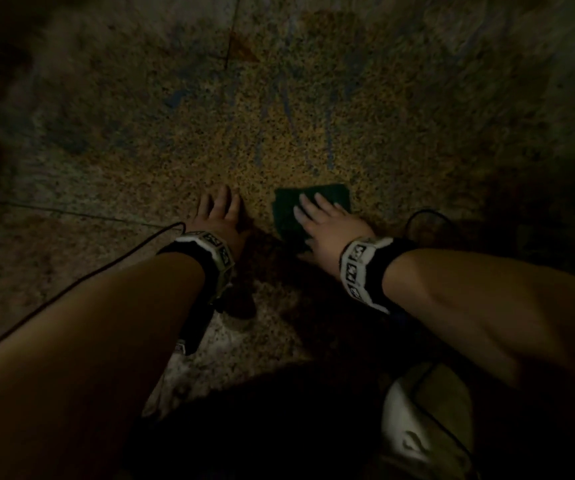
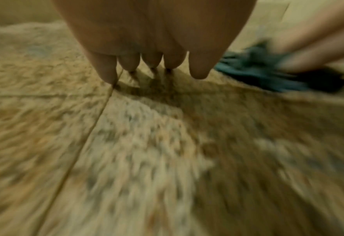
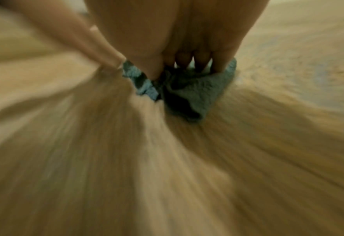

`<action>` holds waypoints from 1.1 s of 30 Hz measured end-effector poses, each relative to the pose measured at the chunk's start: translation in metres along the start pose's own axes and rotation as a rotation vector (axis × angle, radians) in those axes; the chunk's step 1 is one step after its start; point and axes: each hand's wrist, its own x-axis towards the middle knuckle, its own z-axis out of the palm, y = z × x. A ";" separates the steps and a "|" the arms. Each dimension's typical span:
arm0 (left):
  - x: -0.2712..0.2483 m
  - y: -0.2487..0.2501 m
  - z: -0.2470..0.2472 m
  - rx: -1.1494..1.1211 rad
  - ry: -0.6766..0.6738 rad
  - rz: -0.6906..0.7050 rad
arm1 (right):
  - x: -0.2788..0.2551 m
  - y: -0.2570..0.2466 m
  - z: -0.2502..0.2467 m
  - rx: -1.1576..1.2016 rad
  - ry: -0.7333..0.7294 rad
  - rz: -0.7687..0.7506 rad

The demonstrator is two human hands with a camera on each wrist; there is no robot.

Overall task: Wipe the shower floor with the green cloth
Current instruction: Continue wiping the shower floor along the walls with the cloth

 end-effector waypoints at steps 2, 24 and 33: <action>-0.006 0.004 0.007 0.015 -0.002 -0.015 | -0.016 0.013 0.018 -0.112 -0.023 -0.061; -0.019 0.026 -0.007 0.300 0.043 0.096 | -0.025 0.025 0.026 -0.147 0.003 0.014; 0.005 0.049 -0.021 0.347 0.050 0.249 | -0.036 0.029 0.030 -0.088 -0.073 0.074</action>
